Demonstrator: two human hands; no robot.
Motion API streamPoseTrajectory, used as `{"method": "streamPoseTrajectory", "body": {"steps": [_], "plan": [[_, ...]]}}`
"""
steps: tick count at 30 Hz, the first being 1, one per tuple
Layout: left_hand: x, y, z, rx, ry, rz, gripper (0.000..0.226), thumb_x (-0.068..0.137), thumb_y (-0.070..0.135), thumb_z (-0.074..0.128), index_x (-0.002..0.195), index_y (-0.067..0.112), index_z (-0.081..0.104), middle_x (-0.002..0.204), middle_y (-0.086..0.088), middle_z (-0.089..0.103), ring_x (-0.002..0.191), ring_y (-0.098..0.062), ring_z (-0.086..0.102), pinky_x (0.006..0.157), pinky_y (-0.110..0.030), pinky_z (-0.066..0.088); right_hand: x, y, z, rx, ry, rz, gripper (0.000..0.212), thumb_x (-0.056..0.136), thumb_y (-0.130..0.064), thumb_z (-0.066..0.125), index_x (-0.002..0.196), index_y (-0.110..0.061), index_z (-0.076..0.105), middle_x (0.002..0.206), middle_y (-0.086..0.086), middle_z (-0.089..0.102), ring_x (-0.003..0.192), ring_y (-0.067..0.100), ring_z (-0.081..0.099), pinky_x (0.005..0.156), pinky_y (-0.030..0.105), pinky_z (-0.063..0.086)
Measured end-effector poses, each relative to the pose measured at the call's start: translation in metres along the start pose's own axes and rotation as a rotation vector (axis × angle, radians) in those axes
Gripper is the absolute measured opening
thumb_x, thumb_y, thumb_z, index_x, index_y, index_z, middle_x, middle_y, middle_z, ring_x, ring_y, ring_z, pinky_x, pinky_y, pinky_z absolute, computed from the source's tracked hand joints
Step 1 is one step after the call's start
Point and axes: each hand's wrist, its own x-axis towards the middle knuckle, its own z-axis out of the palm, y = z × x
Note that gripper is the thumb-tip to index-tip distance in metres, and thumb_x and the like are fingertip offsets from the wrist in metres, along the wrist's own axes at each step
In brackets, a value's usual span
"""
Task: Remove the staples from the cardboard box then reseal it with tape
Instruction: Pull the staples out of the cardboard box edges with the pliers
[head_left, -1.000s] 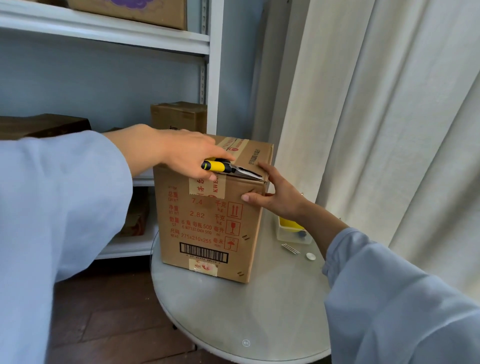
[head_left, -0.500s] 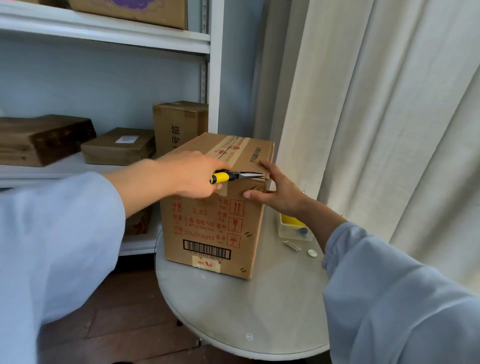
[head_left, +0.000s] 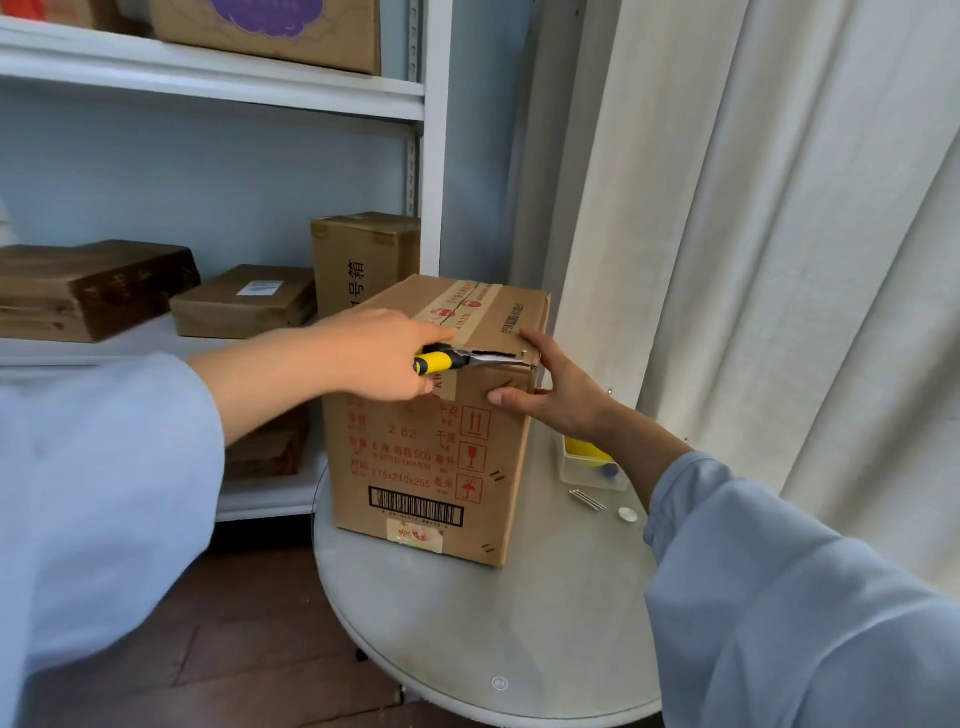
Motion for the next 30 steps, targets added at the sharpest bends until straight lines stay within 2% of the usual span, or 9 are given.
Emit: {"method": "streamPoseTrajectory", "body": {"steps": [2,3,11,15,18,22,24,26,30], "plan": [[0.006,-0.003,-0.008,0.083,0.003,0.028,0.067,0.094,0.042,0.049,0.149,0.04,0.012,0.137,-0.006,0.045,0.093,-0.017,0.047,0.069,-0.024,0.041,0.001,0.001,0.0,0.009,0.0,0.002,0.093,0.079,-0.041,0.073,0.15,-0.03,0.014,0.15,0.003,0.034,0.134,0.028,0.04,0.113,0.045,0.034],[0.009,-0.003,-0.01,0.103,-0.001,0.041,0.067,0.094,0.041,0.049,0.149,0.039,0.012,0.137,-0.006,0.045,0.093,-0.017,0.046,0.068,-0.024,0.04,0.001,0.001,0.0,0.007,0.002,0.002,0.093,0.079,-0.042,0.073,0.15,-0.03,0.014,0.15,0.003,0.034,0.134,0.028,0.04,0.113,0.045,0.034],[0.025,-0.016,-0.007,0.027,-0.079,0.121,0.064,0.095,0.041,0.048,0.15,0.034,0.016,0.151,-0.001,0.034,0.127,-0.021,0.042,0.082,-0.023,0.036,0.002,0.003,0.0,-0.004,0.005,0.011,0.094,0.078,-0.046,0.072,0.149,-0.032,0.014,0.15,0.001,0.035,0.134,0.028,0.041,0.112,0.047,0.035],[0.031,-0.02,-0.002,-0.043,-0.097,0.151,0.064,0.095,0.041,0.05,0.15,0.035,0.017,0.155,0.002,0.026,0.135,-0.02,0.037,0.098,-0.027,0.038,0.004,0.005,0.0,-0.005,0.003,0.013,0.094,0.077,-0.048,0.072,0.149,-0.035,0.014,0.149,0.0,0.035,0.134,0.027,0.041,0.111,0.046,0.036],[0.035,-0.022,-0.001,-0.006,-0.066,0.174,0.064,0.094,0.041,0.051,0.148,0.039,0.019,0.152,0.001,0.033,0.127,-0.02,0.044,0.092,-0.03,0.043,0.005,0.006,-0.001,-0.01,0.005,0.013,0.093,0.077,-0.048,0.072,0.149,-0.035,0.014,0.149,0.0,0.035,0.134,0.027,0.04,0.112,0.046,0.036],[0.029,-0.02,-0.005,0.033,0.006,0.188,0.051,0.094,0.035,0.05,0.142,0.044,0.034,0.132,0.003,0.054,0.091,-0.012,0.052,0.069,-0.026,0.046,0.006,0.006,0.0,-0.008,0.003,0.01,0.093,0.078,-0.046,0.072,0.149,-0.035,0.014,0.149,0.0,0.034,0.134,0.027,0.04,0.112,0.045,0.035],[0.022,-0.016,0.001,0.012,0.033,0.145,0.048,0.094,0.032,0.049,0.138,0.046,0.038,0.125,0.003,0.059,0.081,-0.012,0.053,0.06,-0.025,0.046,0.007,0.006,0.0,-0.008,0.0,0.009,0.092,0.078,-0.046,0.072,0.149,-0.034,0.014,0.15,0.001,0.034,0.135,0.027,0.039,0.113,0.046,0.035],[0.013,-0.007,0.013,0.012,0.1,0.054,0.052,0.094,0.032,0.048,0.14,0.048,0.032,0.131,0.001,0.056,0.083,-0.016,0.055,0.059,-0.024,0.044,0.006,0.006,-0.001,-0.011,0.002,0.012,0.092,0.078,-0.045,0.072,0.149,-0.034,0.014,0.15,0.001,0.034,0.135,0.027,0.039,0.113,0.045,0.034],[-0.003,0.016,0.041,-0.052,0.209,-0.113,0.065,0.092,0.028,0.05,0.147,0.046,0.02,0.145,-0.002,0.045,0.097,-0.023,0.059,0.068,-0.03,0.051,0.006,0.006,-0.001,-0.012,0.015,0.016,0.093,0.078,-0.041,0.074,0.15,-0.032,0.015,0.149,0.002,0.037,0.134,0.027,0.04,0.113,0.043,0.033]]}}
